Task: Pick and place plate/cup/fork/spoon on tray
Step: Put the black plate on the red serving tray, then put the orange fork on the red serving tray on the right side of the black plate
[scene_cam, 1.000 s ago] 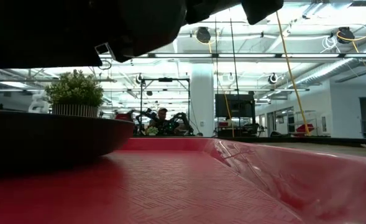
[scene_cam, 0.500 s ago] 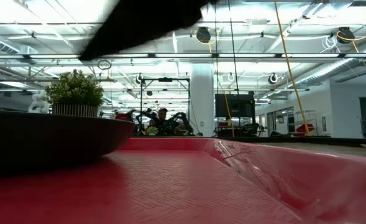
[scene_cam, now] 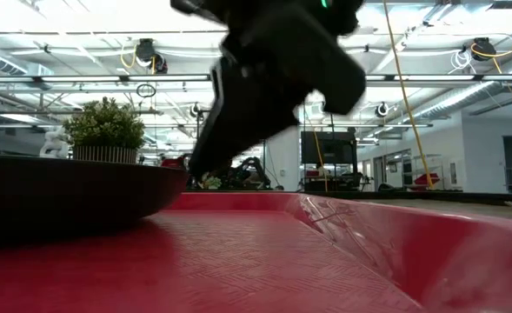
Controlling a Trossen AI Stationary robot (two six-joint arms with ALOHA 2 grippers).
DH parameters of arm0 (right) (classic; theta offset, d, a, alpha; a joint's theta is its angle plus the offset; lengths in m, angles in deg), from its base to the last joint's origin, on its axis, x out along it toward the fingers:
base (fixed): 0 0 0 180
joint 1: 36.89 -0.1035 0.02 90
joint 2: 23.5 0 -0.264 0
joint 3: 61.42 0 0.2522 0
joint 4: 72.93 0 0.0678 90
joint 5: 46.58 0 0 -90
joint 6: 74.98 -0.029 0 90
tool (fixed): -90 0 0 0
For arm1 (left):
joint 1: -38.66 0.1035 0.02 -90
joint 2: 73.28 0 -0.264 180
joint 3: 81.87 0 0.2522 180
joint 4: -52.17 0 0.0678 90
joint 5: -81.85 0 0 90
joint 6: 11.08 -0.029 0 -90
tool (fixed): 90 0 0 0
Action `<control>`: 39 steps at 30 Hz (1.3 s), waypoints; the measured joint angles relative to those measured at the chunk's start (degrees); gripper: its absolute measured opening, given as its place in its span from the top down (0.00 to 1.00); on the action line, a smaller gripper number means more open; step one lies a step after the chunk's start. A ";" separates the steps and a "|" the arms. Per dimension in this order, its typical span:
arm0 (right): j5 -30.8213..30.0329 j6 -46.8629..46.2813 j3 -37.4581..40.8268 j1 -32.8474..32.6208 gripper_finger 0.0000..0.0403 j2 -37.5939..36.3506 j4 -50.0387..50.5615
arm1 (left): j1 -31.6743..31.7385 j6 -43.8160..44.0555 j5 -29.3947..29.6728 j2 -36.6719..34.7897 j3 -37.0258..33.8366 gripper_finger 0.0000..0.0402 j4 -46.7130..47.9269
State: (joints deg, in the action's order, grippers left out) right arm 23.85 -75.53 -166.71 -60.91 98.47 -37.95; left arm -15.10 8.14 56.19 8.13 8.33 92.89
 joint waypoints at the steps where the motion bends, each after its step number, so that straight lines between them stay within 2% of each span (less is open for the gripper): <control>1: 0.09 -0.34 0.82 0.20 0.77 0.00 -0.73 | 0.00 0.00 0.00 0.00 0.00 0.31 -0.02; 5: 0.76 -0.77 4.30 1.37 0.83 0.00 -5.35 | -0.04 0.00 -0.03 0.00 0.00 0.31 -0.02; 10: 6.80 -0.84 7.90 2.60 0.91 0.00 -14.07 | -0.04 0.02 -0.02 0.00 0.00 0.31 -0.02; 21: 7.94 -0.73 8.33 2.26 0.96 -1.91 -14.22 | -0.04 -0.22 -0.02 0.00 0.00 0.31 -0.02; 27: 7.02 -8.09 8.31 1.46 0.96 -7.80 -5.62 | -0.04 -0.20 -0.02 0.00 0.00 0.31 0.13; 31: 0.00 -17.74 8.31 0.36 0.94 -12.78 1.65 | -0.04 0.19 -0.05 0.00 0.00 0.31 0.27; 39: -6.42 -39.66 8.29 -3.53 0.78 -18.84 19.94 | -0.04 2.52 -1.80 0.89 0.00 0.31 0.18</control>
State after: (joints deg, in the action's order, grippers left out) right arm 17.43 -115.19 -158.42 -64.44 79.63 -18.01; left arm -15.14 10.66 54.39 9.01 8.33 93.07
